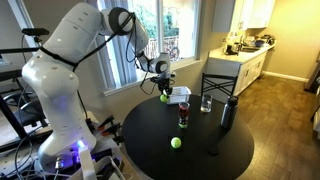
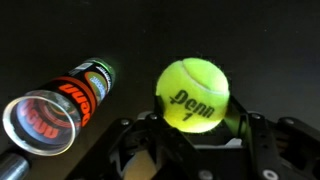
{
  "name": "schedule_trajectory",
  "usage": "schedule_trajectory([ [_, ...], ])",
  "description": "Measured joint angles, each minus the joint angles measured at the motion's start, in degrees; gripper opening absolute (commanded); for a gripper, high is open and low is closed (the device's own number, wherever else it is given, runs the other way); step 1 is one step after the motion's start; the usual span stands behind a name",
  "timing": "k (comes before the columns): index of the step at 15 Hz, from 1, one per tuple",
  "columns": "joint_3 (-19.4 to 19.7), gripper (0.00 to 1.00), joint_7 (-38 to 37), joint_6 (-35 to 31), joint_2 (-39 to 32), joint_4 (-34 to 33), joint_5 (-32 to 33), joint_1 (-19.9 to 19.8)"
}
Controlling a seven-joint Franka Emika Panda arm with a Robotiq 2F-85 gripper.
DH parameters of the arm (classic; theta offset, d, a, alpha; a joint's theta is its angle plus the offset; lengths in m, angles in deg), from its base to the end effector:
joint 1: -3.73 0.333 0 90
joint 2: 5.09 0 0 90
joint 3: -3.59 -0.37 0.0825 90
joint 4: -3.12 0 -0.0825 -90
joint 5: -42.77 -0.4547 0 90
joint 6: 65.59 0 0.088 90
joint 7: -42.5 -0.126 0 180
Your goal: Put one ball inside the canister
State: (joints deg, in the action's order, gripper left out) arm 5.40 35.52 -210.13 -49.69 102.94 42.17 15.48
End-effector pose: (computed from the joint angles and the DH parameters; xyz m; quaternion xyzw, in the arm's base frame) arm 0.7272 0.1288 0.0911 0.9996 0.0261 0.0024 0.0078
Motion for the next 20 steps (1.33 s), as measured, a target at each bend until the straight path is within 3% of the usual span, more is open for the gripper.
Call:
schedule_trajectory([
  [5, 4.4, 0.36, -4.9, -2.0, 5.0, 5.7, 3.8, 1.2],
  [11, 8.8, 0.36, -7.2, -5.7, 5.7, 8.2, 4.4, -0.1],
  [20, 9.9, 0.36, -7.2, -12.3, 5.5, 7.9, 4.4, -2.8],
])
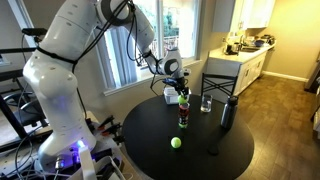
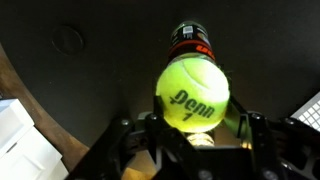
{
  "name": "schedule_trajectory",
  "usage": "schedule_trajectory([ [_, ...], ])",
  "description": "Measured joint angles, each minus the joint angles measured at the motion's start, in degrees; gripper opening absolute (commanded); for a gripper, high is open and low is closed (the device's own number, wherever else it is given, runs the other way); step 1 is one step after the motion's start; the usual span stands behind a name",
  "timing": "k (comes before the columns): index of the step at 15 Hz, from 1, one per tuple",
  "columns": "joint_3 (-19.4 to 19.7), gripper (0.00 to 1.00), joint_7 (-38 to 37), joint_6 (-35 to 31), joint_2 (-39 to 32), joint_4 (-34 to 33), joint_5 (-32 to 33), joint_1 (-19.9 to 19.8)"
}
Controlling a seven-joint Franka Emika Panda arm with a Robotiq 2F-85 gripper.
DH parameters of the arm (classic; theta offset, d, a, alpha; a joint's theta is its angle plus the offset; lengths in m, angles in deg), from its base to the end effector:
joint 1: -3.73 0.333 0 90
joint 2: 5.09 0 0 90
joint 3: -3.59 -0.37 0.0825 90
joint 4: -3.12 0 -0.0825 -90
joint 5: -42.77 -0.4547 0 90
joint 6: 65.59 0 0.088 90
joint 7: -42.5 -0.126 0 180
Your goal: Put one ball inside the canister
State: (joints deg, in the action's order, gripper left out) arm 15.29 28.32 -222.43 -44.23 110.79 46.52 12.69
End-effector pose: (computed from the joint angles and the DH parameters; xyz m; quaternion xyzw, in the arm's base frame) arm 0.7261 -0.0259 0.1326 0.9887 -0.0895 0.0994 0.0678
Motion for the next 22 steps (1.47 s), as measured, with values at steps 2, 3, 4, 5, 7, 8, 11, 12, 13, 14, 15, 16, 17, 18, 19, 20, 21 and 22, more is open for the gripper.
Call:
schedule_trajectory([
  [2, 0.0, 0.36, 0.0, -2.0, -0.4, 0.0, 0.0, 0.0],
  [3, 0.0, 0.36, 0.0, -2.5, -0.7, -0.1, 0.0, 0.0],
  [4, 0.0, 0.36, 0.0, -2.9, -1.2, -0.1, 0.0, 0.0],
  [5, 0.0, 0.36, 0.0, -3.2, -1.7, -0.2, 0.0, 0.0],
  [7, 0.1, 0.36, 0.0, -4.1, -2.8, -0.2, 0.0, 0.0],
  [8, 0.3, 0.36, 0.0, -4.9, -3.4, -0.2, 0.0, 0.1],
  [11, 1.0, 0.36, 0.0, -7.9, -5.2, -0.3, 0.0, 0.2],
  [12, 1.2, 0.36, 0.0, -8.8, -5.7, -0.4, 0.0, 0.2],
  [13, 1.2, 0.36, 0.0, -9.7, -6.3, -0.4, 0.0, 0.2],
  [14, 1.3, 0.36, 0.0, -10.4, -6.8, -0.4, -0.1, 0.2],
  [15, 1.2, 0.86, 0.0, -10.8, -7.3, -0.5, -0.2, 0.2],
  [16, 1.2, 0.87, 0.0, -11.0, -7.7, -0.6, -0.3, 0.2],
  [17, 1.2, 0.91, 0.0, -11.2, -8.0, -0.8, -0.5, 0.2],
  [18, 1.1, 0.98, 0.0, -11.3, -8.3, -1.0, -0.7, 0.2],
  [19, 1.1, 0.99, 0.0, -11.3, -8.5, -1.2, -0.9, 0.2],
  [20, 1.1, 1.0, 0.0, -11.3, -8.6, -1.4, -1.0, 0.2],
  [21, 1.0, 1.0, 0.0, -11.3, -8.7, -1.7, -1.2, 0.2],
  [22, 1.0, 1.0, 0.0, -11.3, -8.8, -1.8, -1.3, 0.2],
])
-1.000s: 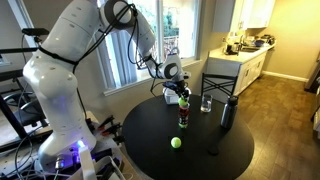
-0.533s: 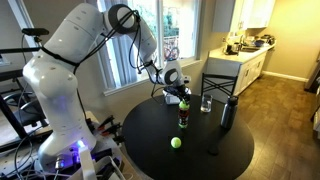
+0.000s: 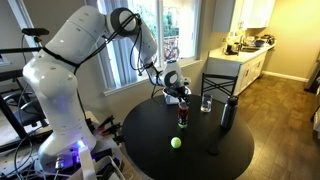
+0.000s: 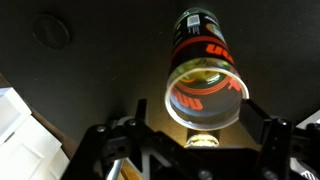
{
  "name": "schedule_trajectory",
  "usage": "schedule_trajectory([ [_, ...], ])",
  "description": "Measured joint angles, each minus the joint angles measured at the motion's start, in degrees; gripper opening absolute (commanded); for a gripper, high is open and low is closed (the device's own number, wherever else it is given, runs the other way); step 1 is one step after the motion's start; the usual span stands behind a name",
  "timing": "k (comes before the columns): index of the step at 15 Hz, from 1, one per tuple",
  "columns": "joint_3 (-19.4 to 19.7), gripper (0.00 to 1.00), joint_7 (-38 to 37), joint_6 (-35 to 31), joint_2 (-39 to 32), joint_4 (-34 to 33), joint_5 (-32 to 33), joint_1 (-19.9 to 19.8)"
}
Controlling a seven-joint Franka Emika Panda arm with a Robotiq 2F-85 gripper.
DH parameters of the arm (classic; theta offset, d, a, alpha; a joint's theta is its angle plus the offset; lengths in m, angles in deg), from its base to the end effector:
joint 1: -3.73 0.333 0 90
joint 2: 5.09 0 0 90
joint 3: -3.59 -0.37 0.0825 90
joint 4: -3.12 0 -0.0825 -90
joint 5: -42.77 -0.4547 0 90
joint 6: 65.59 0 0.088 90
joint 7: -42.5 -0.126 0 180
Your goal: Put one ball inside the canister
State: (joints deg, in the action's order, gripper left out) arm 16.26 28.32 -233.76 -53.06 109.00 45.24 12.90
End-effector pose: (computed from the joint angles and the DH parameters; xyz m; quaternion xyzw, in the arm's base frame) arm 0.7248 -0.0348 0.0594 0.9840 -0.0859 0.1389 0.0708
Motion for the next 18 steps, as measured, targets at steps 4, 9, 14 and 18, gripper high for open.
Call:
schedule_trajectory([
  [4, -0.9, 1.0, 0.0, 0.0, 0.0, -0.4, -1.0, -0.3],
  [9, -3.6, 1.0, 0.0, 0.0, 0.5, -0.8, -2.3, -1.2],
  [14, -5.1, 1.0, 0.0, 0.0, 1.2, -0.8, -3.1, -1.9],
  [18, -5.1, 1.0, 0.0, 0.0, 1.0, -0.9, -3.1, -1.9],
])
